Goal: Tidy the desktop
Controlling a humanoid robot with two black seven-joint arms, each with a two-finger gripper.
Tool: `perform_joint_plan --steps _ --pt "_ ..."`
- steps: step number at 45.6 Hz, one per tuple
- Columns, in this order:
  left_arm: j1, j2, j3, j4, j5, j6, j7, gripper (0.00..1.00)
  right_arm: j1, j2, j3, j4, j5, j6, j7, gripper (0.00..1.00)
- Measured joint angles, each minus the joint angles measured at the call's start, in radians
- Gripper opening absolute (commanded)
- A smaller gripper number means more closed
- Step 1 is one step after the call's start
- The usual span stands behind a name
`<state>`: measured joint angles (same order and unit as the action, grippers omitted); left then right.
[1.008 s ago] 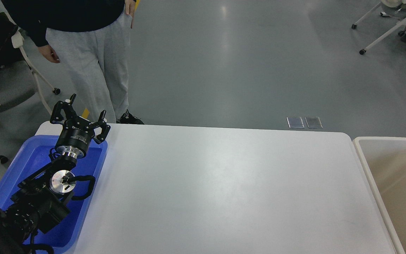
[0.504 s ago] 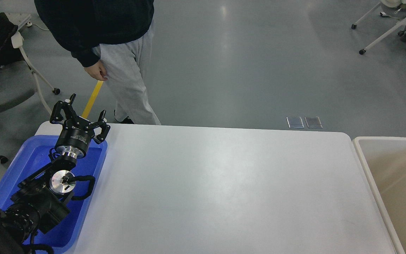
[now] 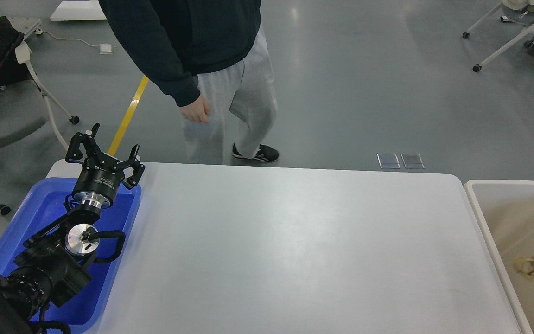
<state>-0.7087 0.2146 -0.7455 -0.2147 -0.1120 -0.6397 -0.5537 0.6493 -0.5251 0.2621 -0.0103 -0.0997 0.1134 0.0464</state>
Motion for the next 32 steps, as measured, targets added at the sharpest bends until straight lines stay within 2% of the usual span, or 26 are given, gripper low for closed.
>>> perform_joint_plan --steps 12,23,29,32 --pt "-0.001 -0.001 0.000 0.000 0.000 0.000 0.000 1.00 0.013 0.003 0.004 0.008 -0.004 0.018 0.001 1.00" --pt "-0.001 -0.001 0.000 0.000 0.000 0.000 0.000 1.00 0.040 -0.017 0.075 0.033 0.050 0.127 0.004 1.00" --pt "-0.002 -0.001 0.000 0.000 0.000 0.000 0.000 1.00 0.045 -0.048 0.123 0.109 0.075 0.172 0.010 1.00" --pt "-0.002 -0.001 0.000 0.000 0.000 0.000 0.000 1.00 0.041 -0.086 0.162 0.204 0.083 0.186 0.018 1.00"
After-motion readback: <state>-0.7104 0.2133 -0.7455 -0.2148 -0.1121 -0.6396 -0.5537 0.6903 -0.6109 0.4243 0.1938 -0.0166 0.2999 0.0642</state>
